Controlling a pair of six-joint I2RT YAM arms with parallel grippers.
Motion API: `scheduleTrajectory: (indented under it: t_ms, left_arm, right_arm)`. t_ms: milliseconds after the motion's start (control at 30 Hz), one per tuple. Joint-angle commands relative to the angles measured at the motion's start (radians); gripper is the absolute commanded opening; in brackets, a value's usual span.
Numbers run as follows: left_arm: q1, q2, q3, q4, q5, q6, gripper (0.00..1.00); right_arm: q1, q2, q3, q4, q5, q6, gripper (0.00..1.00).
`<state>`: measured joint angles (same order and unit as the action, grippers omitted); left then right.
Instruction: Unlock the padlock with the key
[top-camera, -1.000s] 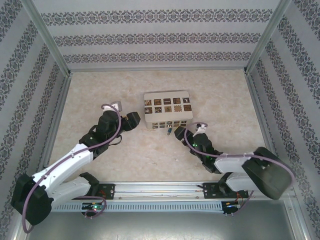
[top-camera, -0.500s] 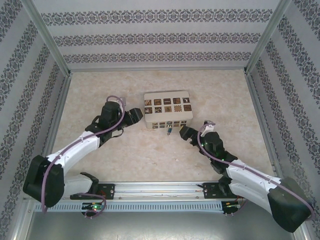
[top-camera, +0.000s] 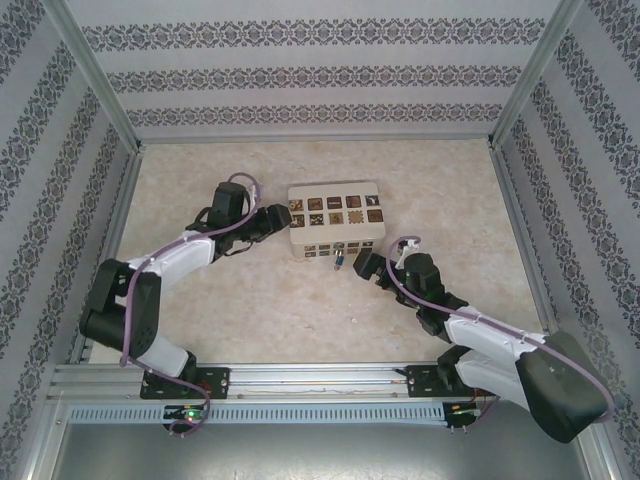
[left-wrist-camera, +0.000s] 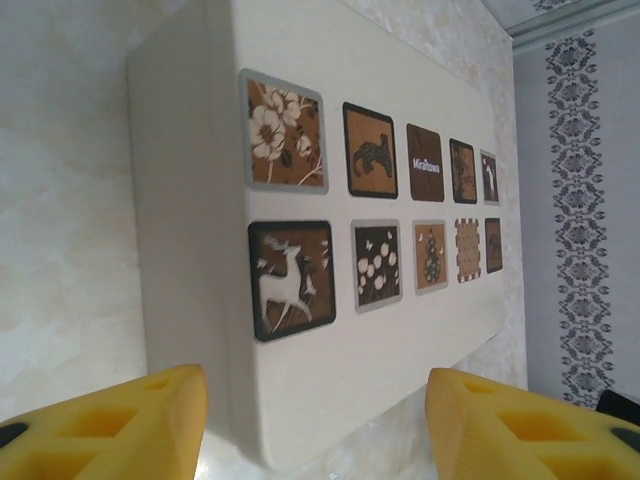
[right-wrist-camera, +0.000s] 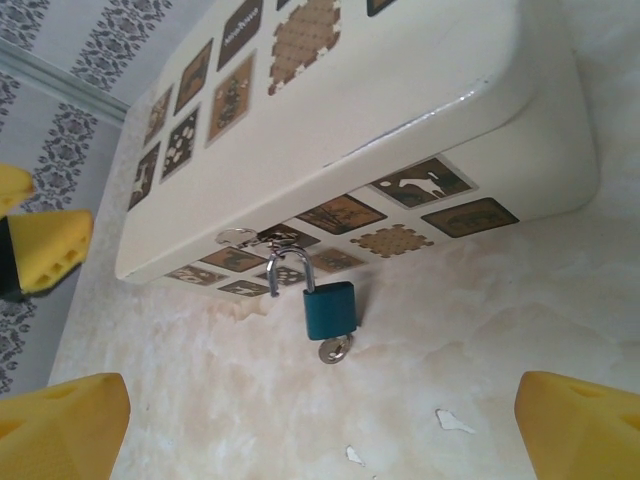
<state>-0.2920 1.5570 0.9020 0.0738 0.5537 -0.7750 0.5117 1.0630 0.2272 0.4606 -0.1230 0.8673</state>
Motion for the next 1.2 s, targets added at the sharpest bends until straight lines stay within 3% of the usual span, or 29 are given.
scheduleTrajectory:
  t_ms: [0, 200, 467, 1167]
  left_arm:
    - [0.018, 0.048, 0.07, -0.019, 0.049, 0.055, 0.59]
    - [0.021, 0.159, 0.158, -0.087, 0.047, 0.095, 0.59]
    - [0.021, 0.247, 0.217, -0.133, 0.079, 0.12, 0.58]
    - [0.022, 0.279, 0.157, -0.116, 0.066, 0.12, 0.55]
  right_arm:
    - [-0.01, 0.046, 0.042, 0.062, -0.054, -0.037, 0.98]
    - [-0.021, 0.164, 0.075, 0.152, -0.096, -0.041, 0.96]
    - [-0.023, 0.328, 0.11, 0.292, -0.133, -0.014, 0.85]
    - [-0.012, 0.59, 0.162, 0.544, -0.158, -0.085, 0.71]
